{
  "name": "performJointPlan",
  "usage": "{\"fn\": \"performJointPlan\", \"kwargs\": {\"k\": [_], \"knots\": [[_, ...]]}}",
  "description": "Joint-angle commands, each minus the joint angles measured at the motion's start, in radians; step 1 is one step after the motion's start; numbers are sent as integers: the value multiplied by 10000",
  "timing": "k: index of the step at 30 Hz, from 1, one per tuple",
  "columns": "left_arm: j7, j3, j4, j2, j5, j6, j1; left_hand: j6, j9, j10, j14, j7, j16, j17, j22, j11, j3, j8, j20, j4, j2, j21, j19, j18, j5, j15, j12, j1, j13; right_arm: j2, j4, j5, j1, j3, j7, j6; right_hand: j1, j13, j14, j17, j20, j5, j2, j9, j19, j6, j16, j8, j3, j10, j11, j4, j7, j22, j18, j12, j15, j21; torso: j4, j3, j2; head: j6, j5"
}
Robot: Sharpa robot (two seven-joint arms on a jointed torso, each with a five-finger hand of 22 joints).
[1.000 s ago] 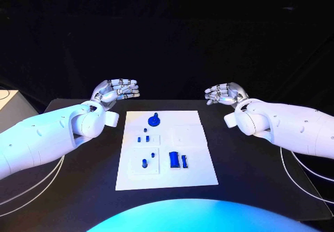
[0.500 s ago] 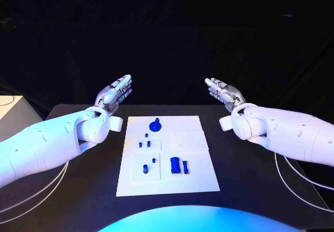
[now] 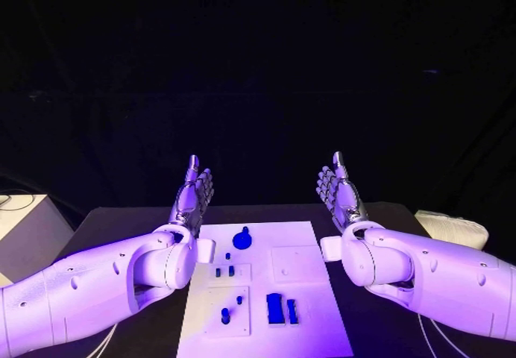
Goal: Assemble the parts on the task board
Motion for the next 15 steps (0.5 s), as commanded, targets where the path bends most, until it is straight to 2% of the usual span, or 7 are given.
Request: {"fn": "performJointPlan", "kwargs": {"k": [1, 4, 15], "knots": [[171, 42, 350, -40, 138, -1729, -35, -181, -32, -249, -177, -16, -67, -54, -38, -32, -125, -80, -37, -1, 25, -53, -177, -204, -45, -38, -66, -544, -19, -32, 159, 493, -34, 43, 604, -836, -388, -34, -168, -57, -32, -52, 15, -46, -170, -145, -63, -65, -123, -216, -20, -11, -35, -55, -204, -66, -2, -48, -26, 106, 95, 318, 21], [177, 61, 515, -63, 151, -1967, -54, -181, -32, -249, -177, -16, -67, -54, -38, -32, -125, -80, -37, -1, 25, -53, -177, -204, -45, -38, -66, -544, -19, -32, 160, 493, -34, 44, 604, -837, -388, -34, -168, -57, -32, -52, 15, -46, -170, -145, -63, -65, -123, -216, -20, -11, -35, -55, -204, -66, -2, -48, -29, 118, 106, 373, 26], [179, 66, 559, -69, 155, -2031, -60, -181, -32, -249, -177, -16, -67, -54, -38, -32, -125, -80, -37, -1, 25, -53, -177, -204, -45, -38, -66, -544, -19, -32, 160, 493, -34, 44, 604, -837, -388, -34, -168, -57, -32, -52, 15, -46, -170, -145, -63, -65, -123, -216, -20, -11, -35, -55, -204, -66, -2, -48, -29, 118, 106, 374, 26]]}}
